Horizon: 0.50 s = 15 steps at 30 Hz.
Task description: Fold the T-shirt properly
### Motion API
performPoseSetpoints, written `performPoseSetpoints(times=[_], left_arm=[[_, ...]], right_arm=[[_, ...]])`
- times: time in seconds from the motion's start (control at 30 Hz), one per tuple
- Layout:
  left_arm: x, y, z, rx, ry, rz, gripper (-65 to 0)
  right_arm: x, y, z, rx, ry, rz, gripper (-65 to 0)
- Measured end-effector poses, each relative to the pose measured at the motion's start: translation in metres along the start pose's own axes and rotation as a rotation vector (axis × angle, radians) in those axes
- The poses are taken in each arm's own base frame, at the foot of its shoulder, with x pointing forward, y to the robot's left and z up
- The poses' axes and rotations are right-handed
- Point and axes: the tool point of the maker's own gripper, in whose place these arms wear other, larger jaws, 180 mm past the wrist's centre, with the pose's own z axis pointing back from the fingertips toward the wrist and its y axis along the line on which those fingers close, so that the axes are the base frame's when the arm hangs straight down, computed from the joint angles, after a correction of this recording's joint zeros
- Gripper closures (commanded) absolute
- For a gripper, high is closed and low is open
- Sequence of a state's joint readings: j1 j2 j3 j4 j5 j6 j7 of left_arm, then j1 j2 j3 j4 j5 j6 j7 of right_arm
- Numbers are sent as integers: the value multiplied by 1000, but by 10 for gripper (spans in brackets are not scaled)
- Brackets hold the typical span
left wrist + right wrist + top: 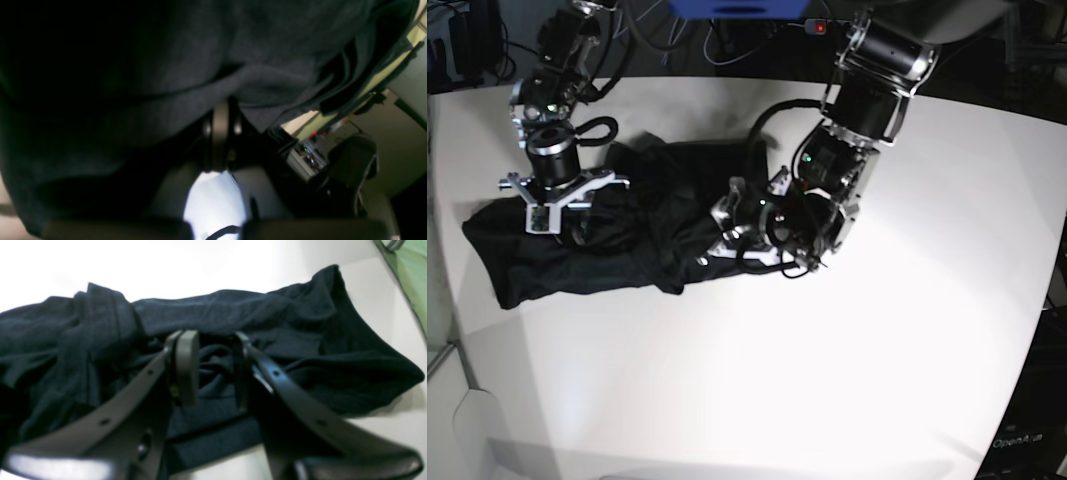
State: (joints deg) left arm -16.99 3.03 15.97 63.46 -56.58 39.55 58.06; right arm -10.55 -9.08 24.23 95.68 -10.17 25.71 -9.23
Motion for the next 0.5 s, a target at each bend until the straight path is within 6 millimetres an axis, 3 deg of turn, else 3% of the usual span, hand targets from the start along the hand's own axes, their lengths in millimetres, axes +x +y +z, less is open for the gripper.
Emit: performPoseSetpoints(times=[0.1, 0.23, 0.43, 0.5], left_arm=[[12, -3, 7, 5, -64, -21, 0], [13, -4, 8, 1, -69, -23, 0], [16, -30, 25, -69, -109, -72, 0], [19, -31, 25, -64, -119, -73, 0]], right_arm=[[0, 0, 0, 0, 0, 0, -189], [0, 0, 0, -1, 0, 0, -189], [1, -1, -1, -2, -3, 0, -189], [1, -1, -1, -2, -2, 0, -189]])
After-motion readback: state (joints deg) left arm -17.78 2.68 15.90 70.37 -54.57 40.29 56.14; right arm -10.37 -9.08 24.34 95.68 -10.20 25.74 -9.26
